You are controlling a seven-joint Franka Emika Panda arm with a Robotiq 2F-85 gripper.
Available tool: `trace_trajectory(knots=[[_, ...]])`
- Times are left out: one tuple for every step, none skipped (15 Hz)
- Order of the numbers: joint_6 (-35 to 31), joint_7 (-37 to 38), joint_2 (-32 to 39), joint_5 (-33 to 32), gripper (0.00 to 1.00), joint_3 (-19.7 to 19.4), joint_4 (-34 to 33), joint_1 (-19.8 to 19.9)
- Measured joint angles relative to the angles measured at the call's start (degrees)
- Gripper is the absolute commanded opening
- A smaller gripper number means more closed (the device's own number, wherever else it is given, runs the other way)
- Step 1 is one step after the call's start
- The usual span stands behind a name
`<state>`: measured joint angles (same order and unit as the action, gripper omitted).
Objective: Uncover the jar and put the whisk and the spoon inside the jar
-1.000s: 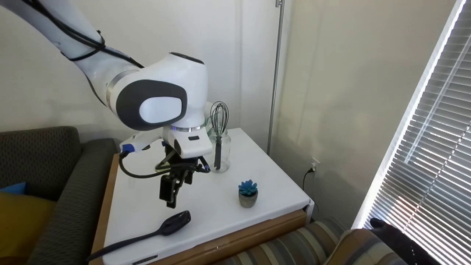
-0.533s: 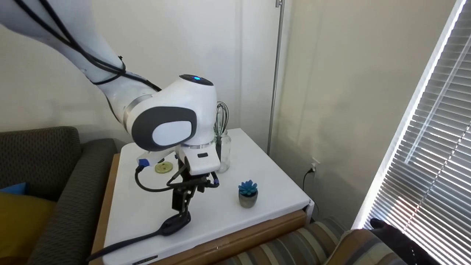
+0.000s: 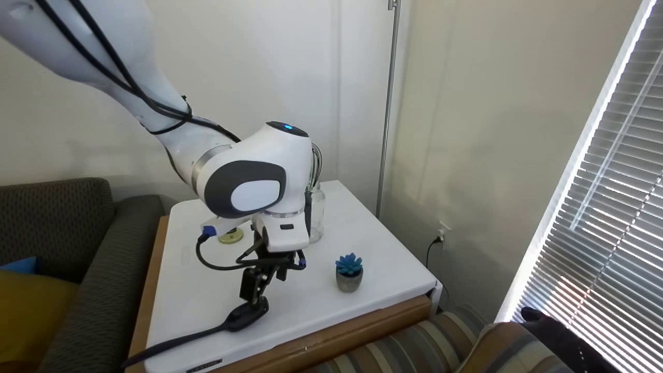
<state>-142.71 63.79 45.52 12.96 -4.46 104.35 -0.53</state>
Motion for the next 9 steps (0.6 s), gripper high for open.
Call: trace_trajectory(knots=[[1.73, 0.66, 0.13, 0.0, 1.0, -0.19, -0.68, -0.17], [3.34, 1.12, 0.12, 0.0, 1.0, -0.38, -1.25, -0.31], [5.01, 1.43, 0.1, -0.01, 1.0, -0.53, -1.83, -0.37], [6.74, 1.79, 0.05, -0.08, 1.0, -0.67, -2.38, -0.41], [8.59, 2.1, -0.04, -0.13, 1.0, -0.83, -2.9, -0.46], [10.49, 2.43, -0.14, -0.24, 1.0, -0.99, -3.36, -0.54], [12.19, 2.69, -0.19, -0.35, 1.0, -1.1, -3.81, -0.61], [13.52, 2.85, -0.2, -0.44, 1.0, -1.18, -4.19, -0.69], [14.66, 3.09, -0.19, -0.58, 1.0, -1.24, -4.49, -0.76]])
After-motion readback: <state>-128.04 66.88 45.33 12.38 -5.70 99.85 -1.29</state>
